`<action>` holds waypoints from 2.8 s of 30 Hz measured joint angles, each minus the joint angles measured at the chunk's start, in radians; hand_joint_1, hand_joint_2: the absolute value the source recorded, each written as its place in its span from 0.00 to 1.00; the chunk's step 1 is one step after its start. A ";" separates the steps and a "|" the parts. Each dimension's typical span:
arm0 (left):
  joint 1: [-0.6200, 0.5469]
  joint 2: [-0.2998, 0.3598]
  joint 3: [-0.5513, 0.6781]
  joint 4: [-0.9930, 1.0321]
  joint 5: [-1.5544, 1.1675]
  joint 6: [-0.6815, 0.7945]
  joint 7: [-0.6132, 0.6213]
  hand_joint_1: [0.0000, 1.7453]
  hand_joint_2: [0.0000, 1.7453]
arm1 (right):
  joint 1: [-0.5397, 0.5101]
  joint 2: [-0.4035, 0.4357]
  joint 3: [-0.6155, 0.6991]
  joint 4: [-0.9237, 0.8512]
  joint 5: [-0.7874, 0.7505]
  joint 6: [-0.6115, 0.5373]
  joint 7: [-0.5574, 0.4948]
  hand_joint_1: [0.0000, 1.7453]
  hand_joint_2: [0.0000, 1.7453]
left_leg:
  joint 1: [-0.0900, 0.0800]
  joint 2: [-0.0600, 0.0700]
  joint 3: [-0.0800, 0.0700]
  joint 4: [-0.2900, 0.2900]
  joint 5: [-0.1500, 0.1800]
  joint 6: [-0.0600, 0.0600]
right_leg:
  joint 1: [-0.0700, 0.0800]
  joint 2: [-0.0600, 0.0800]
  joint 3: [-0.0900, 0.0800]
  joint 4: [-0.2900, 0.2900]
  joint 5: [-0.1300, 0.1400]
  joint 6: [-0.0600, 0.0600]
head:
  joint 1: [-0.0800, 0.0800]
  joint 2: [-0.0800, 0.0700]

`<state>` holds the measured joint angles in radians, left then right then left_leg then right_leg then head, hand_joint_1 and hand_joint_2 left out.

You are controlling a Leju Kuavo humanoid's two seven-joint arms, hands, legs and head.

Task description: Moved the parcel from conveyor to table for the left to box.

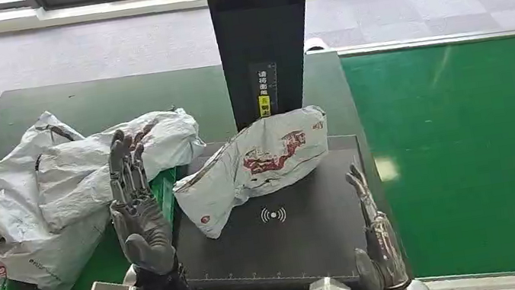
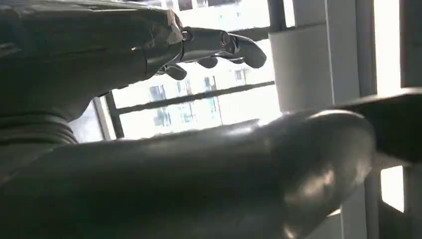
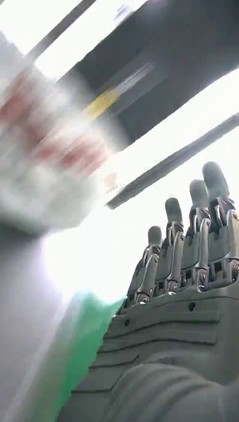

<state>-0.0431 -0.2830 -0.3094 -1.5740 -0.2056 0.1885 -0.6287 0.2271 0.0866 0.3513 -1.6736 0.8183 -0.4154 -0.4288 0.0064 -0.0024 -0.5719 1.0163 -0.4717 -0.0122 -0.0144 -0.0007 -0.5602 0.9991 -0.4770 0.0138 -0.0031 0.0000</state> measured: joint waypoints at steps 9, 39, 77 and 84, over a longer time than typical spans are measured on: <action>-0.100 -0.013 -0.034 0.136 -0.033 -0.061 0.025 0.00 0.00 | 0.068 0.000 0.057 -0.227 -0.185 -0.018 -0.122 0.00 0.00 | 0.000 0.004 0.001 0.000 0.000 0.000 | 0.000 0.003 -0.001 0.000 0.001 0.000 | 0.000 0.000; -0.645 0.035 -0.029 1.101 -0.785 0.413 0.638 0.00 1.00 | -0.185 -0.018 0.154 -0.127 -0.394 0.186 -0.203 0.00 1.00 | 0.000 0.002 -0.003 0.000 0.006 0.000 | 0.000 0.002 -0.003 0.003 0.005 -0.001 | 0.000 0.000; -0.646 0.059 -0.039 1.149 -1.154 0.203 0.701 1.00 1.00 | -0.205 -0.030 0.154 -0.103 -0.367 0.152 -0.210 0.00 1.00 | 0.000 0.001 -0.005 0.000 0.006 -0.001 | 0.000 0.001 -0.005 0.003 0.005 -0.001 | 0.000 0.000; -0.643 0.057 -0.039 1.144 -1.155 0.202 0.701 1.00 1.00 | -0.204 -0.032 0.154 -0.103 -0.367 0.152 -0.210 0.00 1.00 | 0.000 0.001 -0.005 0.000 0.006 -0.001 | 0.000 0.001 -0.005 0.003 0.005 -0.001 | 0.000 0.000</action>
<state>-0.6864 -0.2262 -0.3479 -0.4303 -1.3603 0.3906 0.0721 0.0233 0.0545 0.5058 -1.7769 0.4517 -0.2636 -0.6390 0.0066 -0.0019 -0.5766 1.0161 -0.4652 -0.0128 -0.0142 0.0000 -0.5652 1.0017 -0.4716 0.0129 -0.0034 0.0000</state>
